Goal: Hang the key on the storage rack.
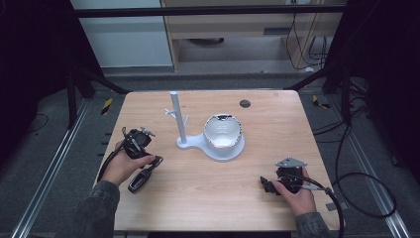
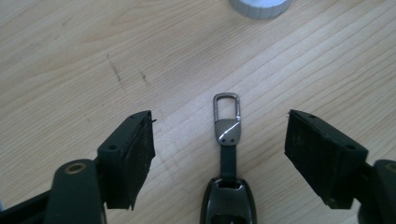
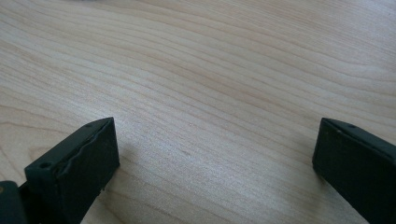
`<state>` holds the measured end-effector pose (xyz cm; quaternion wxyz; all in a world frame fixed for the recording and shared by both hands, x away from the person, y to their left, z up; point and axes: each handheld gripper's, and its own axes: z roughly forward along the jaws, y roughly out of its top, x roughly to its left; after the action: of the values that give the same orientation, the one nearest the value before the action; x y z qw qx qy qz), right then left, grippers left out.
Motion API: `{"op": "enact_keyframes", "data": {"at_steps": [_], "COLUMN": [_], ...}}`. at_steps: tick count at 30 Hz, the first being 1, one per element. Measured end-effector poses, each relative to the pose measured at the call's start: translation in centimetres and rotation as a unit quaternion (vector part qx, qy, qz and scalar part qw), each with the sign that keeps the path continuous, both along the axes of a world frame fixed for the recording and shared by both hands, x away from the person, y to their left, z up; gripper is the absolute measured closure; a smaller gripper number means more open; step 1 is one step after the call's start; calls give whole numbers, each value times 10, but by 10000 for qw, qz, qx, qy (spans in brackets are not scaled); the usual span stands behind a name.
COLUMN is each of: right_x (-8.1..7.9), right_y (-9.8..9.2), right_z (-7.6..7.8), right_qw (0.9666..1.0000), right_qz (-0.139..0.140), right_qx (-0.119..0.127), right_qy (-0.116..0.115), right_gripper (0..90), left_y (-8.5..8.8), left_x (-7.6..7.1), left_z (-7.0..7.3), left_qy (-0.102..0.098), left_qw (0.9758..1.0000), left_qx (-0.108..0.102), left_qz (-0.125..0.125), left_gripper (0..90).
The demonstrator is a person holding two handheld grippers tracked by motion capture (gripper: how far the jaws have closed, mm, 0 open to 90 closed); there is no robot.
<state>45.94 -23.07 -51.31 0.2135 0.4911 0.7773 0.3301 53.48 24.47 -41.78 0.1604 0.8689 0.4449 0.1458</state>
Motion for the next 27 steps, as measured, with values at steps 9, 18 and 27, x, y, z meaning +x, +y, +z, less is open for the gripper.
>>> {"op": "enact_keyframes", "data": {"at_steps": [9,18,27], "right_x": [0,1,1], "right_y": [0,0,0], "right_z": [0,0,0], "right_qw": [10000,10000,10000], "right_qz": [10,20,31], "right_qx": [4,2,5], "right_qy": [-3,-3,9], "right_gripper": [6,5,5], "left_y": [2,4,-1], "left_x": [5,7,12], "left_z": [5,1,-10], "left_qy": [411,667,1031], "left_qw": [9982,9955,9918], "left_qx": [399,674,761], "left_qz": [-149,-65,5], "left_gripper": [238,208,314]}}
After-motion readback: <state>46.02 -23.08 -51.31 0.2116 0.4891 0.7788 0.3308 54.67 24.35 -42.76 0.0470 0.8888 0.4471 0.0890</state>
